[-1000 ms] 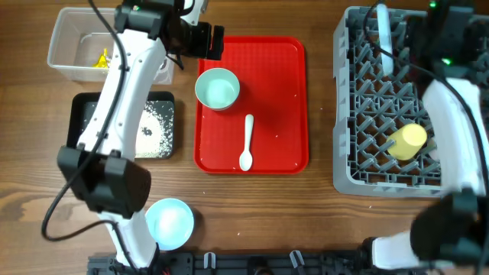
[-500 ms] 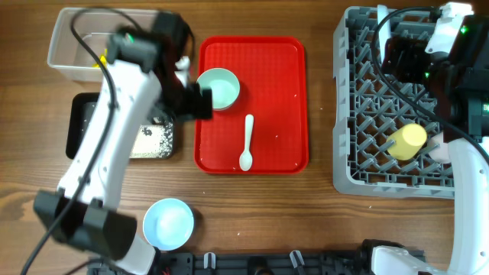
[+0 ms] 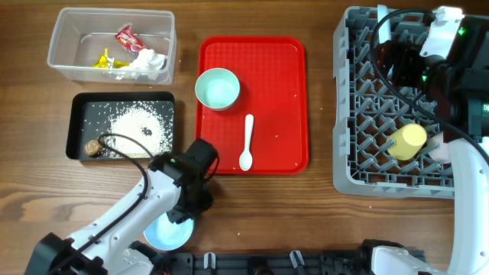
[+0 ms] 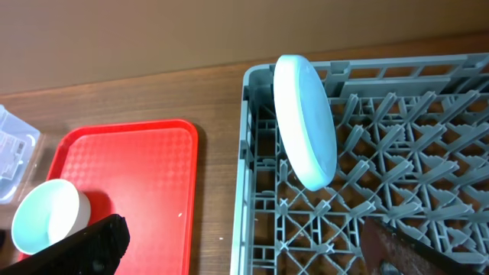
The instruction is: Sort waste into correct bins and load items into the dishwasher rack
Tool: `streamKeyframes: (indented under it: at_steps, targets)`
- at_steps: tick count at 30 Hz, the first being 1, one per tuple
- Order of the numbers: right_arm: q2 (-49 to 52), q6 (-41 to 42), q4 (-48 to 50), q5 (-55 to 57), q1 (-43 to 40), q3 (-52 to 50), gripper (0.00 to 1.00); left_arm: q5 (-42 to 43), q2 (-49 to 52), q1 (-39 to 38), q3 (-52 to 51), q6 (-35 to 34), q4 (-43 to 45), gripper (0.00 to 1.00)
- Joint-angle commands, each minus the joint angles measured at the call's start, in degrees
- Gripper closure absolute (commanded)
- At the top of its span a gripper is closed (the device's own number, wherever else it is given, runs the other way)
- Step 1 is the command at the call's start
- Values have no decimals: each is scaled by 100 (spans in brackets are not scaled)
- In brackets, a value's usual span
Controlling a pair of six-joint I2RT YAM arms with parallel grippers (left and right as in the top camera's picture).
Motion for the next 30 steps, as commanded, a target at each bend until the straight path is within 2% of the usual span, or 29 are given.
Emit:
streamKeyframes:
  at_steps: [1, 3, 7, 10, 12, 15, 17, 20, 22, 24, 25, 27, 29, 30]
  targets:
    - [37, 66, -28, -120, 17, 11, 0, -72, -35, -13, -494, -629, 258, 68]
    - [37, 68, -37, -122, 17, 11, 0, -105, -35, -11, -566, -623, 439, 95]
    - [37, 66, -96, -140, 17, 11, 0, -76, -42, -11, -245, -463, 715, 96]
    - [37, 66, -111, -142, 17, 11, 0, -33, -42, -17, 767, 511, 710, 96]
    - [39, 79, -127, -162, 17, 11, 0, -280, -39, -22, 1587, 1346, 1062, 96]
    - [85, 76, -173, -310, 17, 0, 1, -332, 61, -48, 1751, 2476, 2494, 96]
    - [151, 79, -243, -308, 17, 0, 1, -319, 446, -79, 1746, 2715, 2892, 96]
    - [227, 79, -354, -321, 20, 0, 2, -280, 1204, -94, 1746, 2712, 3174, 96]
    - [247, 63, -354, -393, 20, 0, 2, -234, 1563, -114, 1749, 2710, 3381, 82]
    - [249, 52, -337, -527, 20, 0, 3, 85, 1631, -114, 1764, 2715, 3648, 34]
    - [249, -44, -317, -706, 20, 0, 3, 103, 1593, -114, 1805, 2715, 3657, 25]
    - [262, -334, -234, -1215, 42, 0, 5, 101, 1493, -114, 1989, 2739, 3589, 14]
    - [306, -376, -79, -1484, 175, 0, 8, 98, 1298, -114, 2387, 2881, 3270, 4]
    - [358, -374, -37, -1504, 326, 0, 8, 35, 1117, -109, 2804, 2883, 2837, 0]
